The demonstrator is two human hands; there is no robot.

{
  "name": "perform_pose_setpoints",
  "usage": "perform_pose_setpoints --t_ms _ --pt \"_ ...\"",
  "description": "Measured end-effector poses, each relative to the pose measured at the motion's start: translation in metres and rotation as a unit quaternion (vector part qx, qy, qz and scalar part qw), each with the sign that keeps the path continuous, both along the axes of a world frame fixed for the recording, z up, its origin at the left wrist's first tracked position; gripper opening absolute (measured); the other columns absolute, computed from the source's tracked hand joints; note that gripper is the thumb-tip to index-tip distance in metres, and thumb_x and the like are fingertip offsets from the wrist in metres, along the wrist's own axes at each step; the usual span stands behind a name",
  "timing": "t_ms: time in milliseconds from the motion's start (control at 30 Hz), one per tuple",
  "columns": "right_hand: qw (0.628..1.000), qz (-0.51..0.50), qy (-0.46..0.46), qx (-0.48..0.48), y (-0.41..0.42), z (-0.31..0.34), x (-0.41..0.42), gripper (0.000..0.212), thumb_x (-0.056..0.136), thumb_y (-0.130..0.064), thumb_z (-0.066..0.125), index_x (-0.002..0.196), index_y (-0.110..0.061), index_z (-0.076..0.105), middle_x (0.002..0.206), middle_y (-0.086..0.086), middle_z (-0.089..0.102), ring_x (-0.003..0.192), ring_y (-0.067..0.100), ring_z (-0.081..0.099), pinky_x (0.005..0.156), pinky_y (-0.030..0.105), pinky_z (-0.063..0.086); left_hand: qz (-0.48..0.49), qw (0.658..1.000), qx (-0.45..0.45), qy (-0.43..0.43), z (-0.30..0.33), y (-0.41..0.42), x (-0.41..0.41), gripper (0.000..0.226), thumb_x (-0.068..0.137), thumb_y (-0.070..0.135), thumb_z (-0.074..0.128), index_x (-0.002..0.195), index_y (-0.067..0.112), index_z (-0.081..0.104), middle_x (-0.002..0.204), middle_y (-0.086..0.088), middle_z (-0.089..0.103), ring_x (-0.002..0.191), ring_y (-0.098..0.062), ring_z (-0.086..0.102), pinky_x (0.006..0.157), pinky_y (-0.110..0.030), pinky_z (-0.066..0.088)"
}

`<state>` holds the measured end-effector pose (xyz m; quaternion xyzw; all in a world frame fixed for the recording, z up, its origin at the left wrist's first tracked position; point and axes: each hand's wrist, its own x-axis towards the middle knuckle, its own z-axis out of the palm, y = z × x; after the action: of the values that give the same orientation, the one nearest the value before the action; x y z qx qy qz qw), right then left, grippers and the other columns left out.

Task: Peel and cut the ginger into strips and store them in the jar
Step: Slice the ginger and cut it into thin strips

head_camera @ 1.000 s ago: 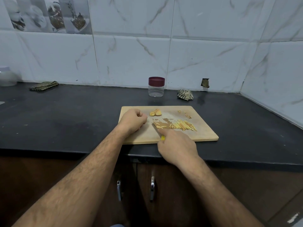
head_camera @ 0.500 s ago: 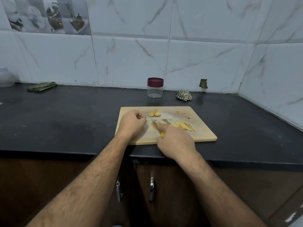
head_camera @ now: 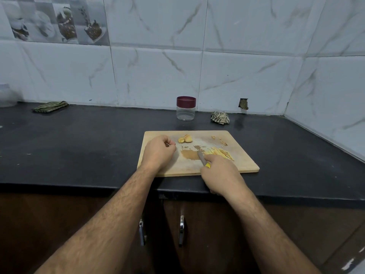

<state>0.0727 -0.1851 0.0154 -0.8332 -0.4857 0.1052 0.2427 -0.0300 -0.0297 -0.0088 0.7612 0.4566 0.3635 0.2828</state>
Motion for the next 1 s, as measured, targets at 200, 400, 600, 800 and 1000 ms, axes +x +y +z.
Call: perform_pose_setpoints --t_ms 200,400,600,800,1000 --pt "0.999 -0.009 0.023 0.032 0.01 0.006 0.004 0.046 0.086 -0.013 0.041 0.13 -0.017 0.05 0.099 0.004 0.059 0.082 0.031 0.066 0.073 0.042 0.057 0.002 1.0 -0.002 0.027 -0.001 0.007 0.004 0.011 0.09 0.022 0.058 0.082 0.022 0.066 0.078 0.011 0.065 0.082 -0.014 0.062 0.064 -0.025 0.04" --pt "0.996 -0.006 0.072 0.059 0.025 0.006 0.004 0.042 0.09 -0.009 0.037 0.13 -0.017 0.044 0.088 -0.002 0.055 0.047 0.018 0.065 0.045 0.027 0.05 -0.019 0.997 0.003 0.075 0.013 0.021 0.014 0.006 0.093 0.02 0.06 0.092 0.021 0.066 0.093 0.009 0.065 0.09 -0.013 0.059 0.069 -0.025 0.042" --pt "0.991 -0.021 0.117 0.064 0.036 0.005 0.004 0.036 0.09 -0.01 0.038 0.125 -0.02 0.039 0.08 0.009 0.068 0.037 0.011 0.059 0.034 0.017 0.036 -0.044 0.986 0.092 0.13 0.026 0.033 0.039 0.026 0.091 0.015 0.062 0.116 0.021 0.067 0.109 0.0 0.067 0.105 -0.019 0.06 0.09 -0.035 0.049" --pt "0.981 -0.022 0.178 0.077 0.035 -0.001 0.01 0.029 0.089 -0.008 0.034 0.116 -0.021 0.035 0.071 0.013 0.067 0.031 0.012 0.054 0.035 0.016 0.036 -0.073 0.958 0.136 0.24 0.024 0.042 0.055 0.031 0.094 0.024 0.059 0.124 0.024 0.064 0.12 -0.003 0.064 0.108 -0.022 0.059 0.087 -0.032 0.049" --pt "0.974 -0.025 0.203 0.095 0.038 -0.008 0.016 0.023 0.09 -0.011 0.037 0.112 -0.019 0.037 0.063 0.012 0.068 0.04 0.02 0.058 0.048 0.026 0.05 -0.048 0.939 0.193 0.28 0.021 0.04 0.057 0.021 0.095 0.024 0.055 0.111 0.026 0.068 0.107 -0.001 0.064 0.098 -0.022 0.06 0.074 -0.032 0.046"
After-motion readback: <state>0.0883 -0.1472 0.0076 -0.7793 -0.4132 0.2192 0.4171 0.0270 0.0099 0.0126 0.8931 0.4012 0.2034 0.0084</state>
